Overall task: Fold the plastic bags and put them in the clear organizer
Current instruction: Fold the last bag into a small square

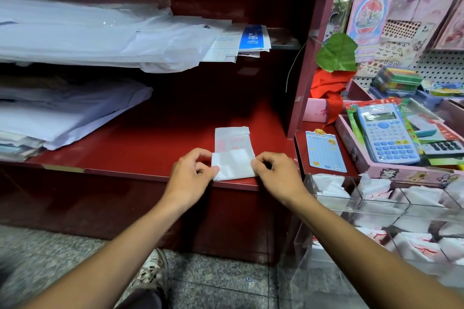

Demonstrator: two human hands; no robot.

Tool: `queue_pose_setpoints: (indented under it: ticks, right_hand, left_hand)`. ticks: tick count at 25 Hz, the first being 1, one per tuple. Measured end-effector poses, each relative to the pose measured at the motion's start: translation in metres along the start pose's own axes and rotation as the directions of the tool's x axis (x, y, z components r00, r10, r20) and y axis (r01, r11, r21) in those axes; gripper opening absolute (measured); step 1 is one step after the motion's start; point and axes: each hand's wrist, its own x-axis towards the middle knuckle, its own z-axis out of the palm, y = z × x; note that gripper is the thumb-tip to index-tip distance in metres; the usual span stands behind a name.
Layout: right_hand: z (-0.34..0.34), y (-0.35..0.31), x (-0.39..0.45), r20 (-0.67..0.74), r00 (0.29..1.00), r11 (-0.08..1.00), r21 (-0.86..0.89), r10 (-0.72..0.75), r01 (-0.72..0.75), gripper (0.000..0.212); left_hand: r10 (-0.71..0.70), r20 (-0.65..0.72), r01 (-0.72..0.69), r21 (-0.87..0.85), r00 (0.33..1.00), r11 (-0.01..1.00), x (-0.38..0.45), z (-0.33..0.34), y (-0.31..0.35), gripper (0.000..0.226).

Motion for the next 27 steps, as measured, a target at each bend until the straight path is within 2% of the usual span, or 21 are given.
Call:
queue_pose_setpoints:
  ticks: [4,8,11,15,19,22,24,27]
  right_hand:
    - [0.007,-0.003,0.005,-0.055,0.998,0.998,-0.059,0.002,-0.005,0.021]
    - [0.010,-0.003,0.004,-0.086,0.996,0.999,-0.049,0.008,-0.012,0.011]
    - [0.011,0.003,0.002,-0.058,0.996,0.984,-0.171,-0.070,0.059,0.017]
    - [0.011,0.006,0.001,0.030,0.981,0.911,-0.365,-0.193,0.190,0.022]
    - [-0.005,0.006,-0.004,0.247,0.931,0.806,-0.471,-0.270,0.359,0.038]
    - [-0.015,0.010,-0.007,0.358,0.890,0.728,-0.526,-0.281,0.441,0.056]
    - [-0.013,0.014,-0.006,0.333,0.899,0.762,-0.491,-0.284,0.422,0.049]
    - [-0.014,0.017,-0.001,0.220,0.942,0.930,-0.212,-0.253,0.299,0.021]
  left_hand:
    - [-0.002,-0.058,0.006,0.077,0.998,0.997,0.005,0.004,0.002,0.019]
    - [0.028,-0.061,-0.020,0.124,0.998,0.992,0.010,0.007,-0.002,0.009]
    - [0.072,-0.030,-0.064,0.227,0.997,0.972,0.010,0.009,-0.001,0.009]
    - [0.169,0.044,-0.173,0.371,0.985,0.913,0.004,0.008,-0.004,0.012]
    - [0.252,0.253,-0.348,0.488,0.934,0.801,0.000,-0.002,-0.016,0.046]
    - [0.331,0.260,-0.419,0.486,0.907,0.767,0.000,-0.005,-0.023,0.047]
    - [0.392,0.201,-0.440,0.413,0.898,0.797,0.000,-0.005,-0.027,0.040]
    - [0.369,0.134,-0.392,0.251,0.920,0.885,0.000,-0.003,-0.025,0.016]
